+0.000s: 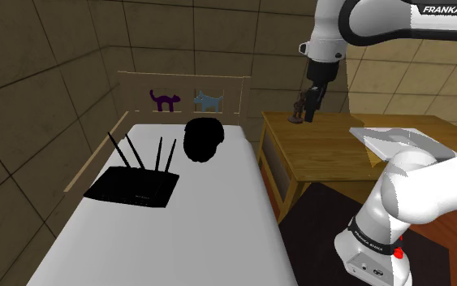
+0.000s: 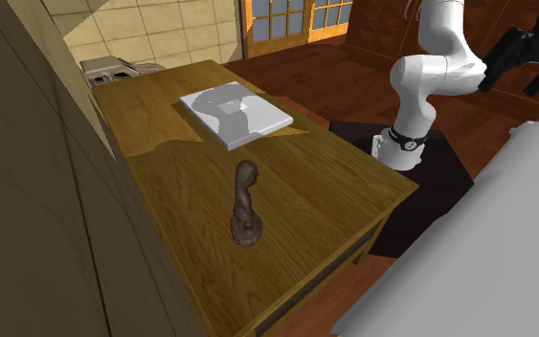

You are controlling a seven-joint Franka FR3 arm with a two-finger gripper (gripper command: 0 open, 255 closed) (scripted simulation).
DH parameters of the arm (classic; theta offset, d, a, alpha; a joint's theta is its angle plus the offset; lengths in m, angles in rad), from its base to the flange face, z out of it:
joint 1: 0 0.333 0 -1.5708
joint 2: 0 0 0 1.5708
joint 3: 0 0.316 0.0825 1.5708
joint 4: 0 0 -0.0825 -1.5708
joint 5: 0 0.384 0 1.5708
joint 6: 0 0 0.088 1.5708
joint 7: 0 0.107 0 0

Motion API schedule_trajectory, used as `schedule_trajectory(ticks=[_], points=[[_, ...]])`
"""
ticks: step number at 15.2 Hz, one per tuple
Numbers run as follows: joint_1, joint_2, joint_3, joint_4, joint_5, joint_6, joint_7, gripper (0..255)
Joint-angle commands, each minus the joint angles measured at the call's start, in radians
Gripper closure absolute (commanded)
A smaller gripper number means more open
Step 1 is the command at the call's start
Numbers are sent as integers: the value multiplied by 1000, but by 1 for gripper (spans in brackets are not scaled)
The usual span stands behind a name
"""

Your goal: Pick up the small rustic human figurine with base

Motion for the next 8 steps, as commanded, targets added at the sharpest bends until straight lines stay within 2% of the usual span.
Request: schedule_trajectory(ticks=[1,8], points=[[0,0,0,0,0,0,0,0],[-35,87,-160,-1,-128,96,-223,0]])
